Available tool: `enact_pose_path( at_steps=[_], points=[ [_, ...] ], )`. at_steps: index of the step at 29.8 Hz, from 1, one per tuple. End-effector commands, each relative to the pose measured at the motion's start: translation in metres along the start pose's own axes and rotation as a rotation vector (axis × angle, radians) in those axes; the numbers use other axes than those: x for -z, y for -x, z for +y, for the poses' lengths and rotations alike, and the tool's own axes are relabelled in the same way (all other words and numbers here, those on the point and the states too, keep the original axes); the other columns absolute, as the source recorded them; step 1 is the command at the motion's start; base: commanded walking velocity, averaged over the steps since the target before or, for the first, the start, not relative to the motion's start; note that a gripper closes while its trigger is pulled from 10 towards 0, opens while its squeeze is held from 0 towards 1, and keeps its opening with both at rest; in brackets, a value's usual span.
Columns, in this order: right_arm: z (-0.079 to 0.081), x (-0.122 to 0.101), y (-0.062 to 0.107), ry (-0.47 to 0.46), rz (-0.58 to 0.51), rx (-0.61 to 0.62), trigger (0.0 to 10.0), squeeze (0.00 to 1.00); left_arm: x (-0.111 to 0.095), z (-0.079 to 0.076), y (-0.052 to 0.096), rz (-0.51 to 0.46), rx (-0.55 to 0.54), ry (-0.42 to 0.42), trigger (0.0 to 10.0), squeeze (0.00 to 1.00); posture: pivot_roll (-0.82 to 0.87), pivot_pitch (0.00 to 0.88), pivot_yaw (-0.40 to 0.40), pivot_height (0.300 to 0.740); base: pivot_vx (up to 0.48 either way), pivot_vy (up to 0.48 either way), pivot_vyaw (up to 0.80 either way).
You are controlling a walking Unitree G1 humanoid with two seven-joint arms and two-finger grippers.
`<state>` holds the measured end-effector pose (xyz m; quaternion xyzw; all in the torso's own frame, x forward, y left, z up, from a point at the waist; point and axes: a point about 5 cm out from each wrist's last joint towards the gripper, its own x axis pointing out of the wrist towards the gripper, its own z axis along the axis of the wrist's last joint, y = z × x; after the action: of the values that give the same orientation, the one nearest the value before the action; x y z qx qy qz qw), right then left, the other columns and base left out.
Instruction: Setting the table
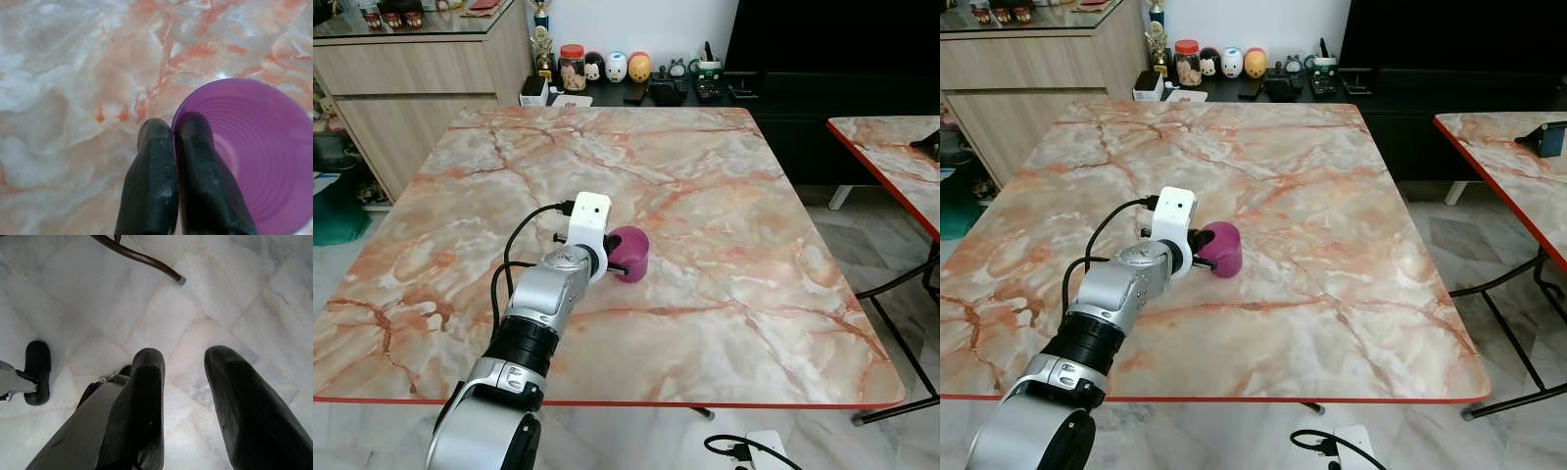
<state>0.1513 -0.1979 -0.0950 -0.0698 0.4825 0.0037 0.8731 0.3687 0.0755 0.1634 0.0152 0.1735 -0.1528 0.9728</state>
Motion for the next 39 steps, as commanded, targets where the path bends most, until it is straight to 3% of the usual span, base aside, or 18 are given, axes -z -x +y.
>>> enact_pose_path(
  at_steps=[1, 11, 20, 23, 24, 25, 31, 33, 36, 39],
  points=[
    [-0.001, 0.000, 0.000, 0.004, 0.004, 0.001, 10.0, 0.00, 0.004, 0.003, 0.001, 0.004, -0.024, -0.011, 0.0, 0.00, 0.12, 0.000, -0.031, 0.715, 0.000, 0.000, 0.00],
    [-0.001, 0.000, 0.000, 0.006, 0.004, 0.000, 10.0, 0.00, 0.011, 0.008, 0.006, 0.001, -0.033, -0.002, 0.0, 0.00, 0.12, 0.000, -0.034, 0.715, 0.000, 0.000, 0.00],
    [-0.002, 0.000, 0.000, 0.006, 0.003, 0.003, 10.0, 0.00, 0.008, 0.005, 0.015, -0.134, 0.023, -0.010, 0.0, 0.00, 0.12, 0.000, -0.033, 0.715, 0.000, 0.000, 0.00],
    [-0.002, 0.000, 0.000, 0.005, 0.002, 0.004, 10.0, 0.00, 0.008, 0.015, 0.026, -0.240, -0.011, 0.029, 0.1, 0.00, 0.12, 0.000, -0.034, 0.715, 0.000, 0.000, 0.00],
    [-0.003, 0.000, 0.000, 0.005, 0.002, 0.005, 10.0, 0.00, 0.008, 0.018, 0.029, -0.259, -0.017, 0.047, 3.9, 0.00, 0.12, 0.000, -0.038, 0.715, 0.000, 0.000, 0.00],
    [-0.003, 0.000, 0.000, 0.004, 0.002, 0.006, 10.0, 0.00, 0.008, 0.019, 0.031, -0.272, -0.017, 0.060, 10.0, 0.00, 0.12, 0.000, -0.038, 0.715, 0.000, 0.000, 0.00],
    [-0.004, 0.000, 0.000, 0.011, 0.001, 0.006, 10.0, 0.00, 0.015, 0.044, 0.052, -0.379, -0.137, 0.124, 10.0, 0.00, 0.12, 0.000, -0.043, 0.715, 0.000, 0.000, 0.00],
    [-0.005, 0.000, 0.000, 0.011, 0.001, 0.006, 10.0, 0.00, 0.015, 0.044, 0.052, -0.380, -0.139, 0.125, 10.0, 0.00, 0.12, 0.000, -0.043, 0.715, 0.000, 0.000, 0.00],
    [-0.005, 0.000, 0.000, 0.003, -0.006, 0.012, 10.0, 0.00, 0.020, 0.054, 0.065, -0.439, -0.193, 0.030, 10.0, 0.00, 0.12, 0.000, -0.045, 0.715, 0.000, 0.000, 0.00],
    [-0.005, 0.000, 0.001, -0.001, -0.008, 0.014, 10.0, 0.00, 0.023, 0.058, 0.072, -0.476, -0.232, 0.017, 10.0, 0.00, 0.12, 0.000, -0.043, 0.715, 0.000, 0.000, 0.00]
  ],
)
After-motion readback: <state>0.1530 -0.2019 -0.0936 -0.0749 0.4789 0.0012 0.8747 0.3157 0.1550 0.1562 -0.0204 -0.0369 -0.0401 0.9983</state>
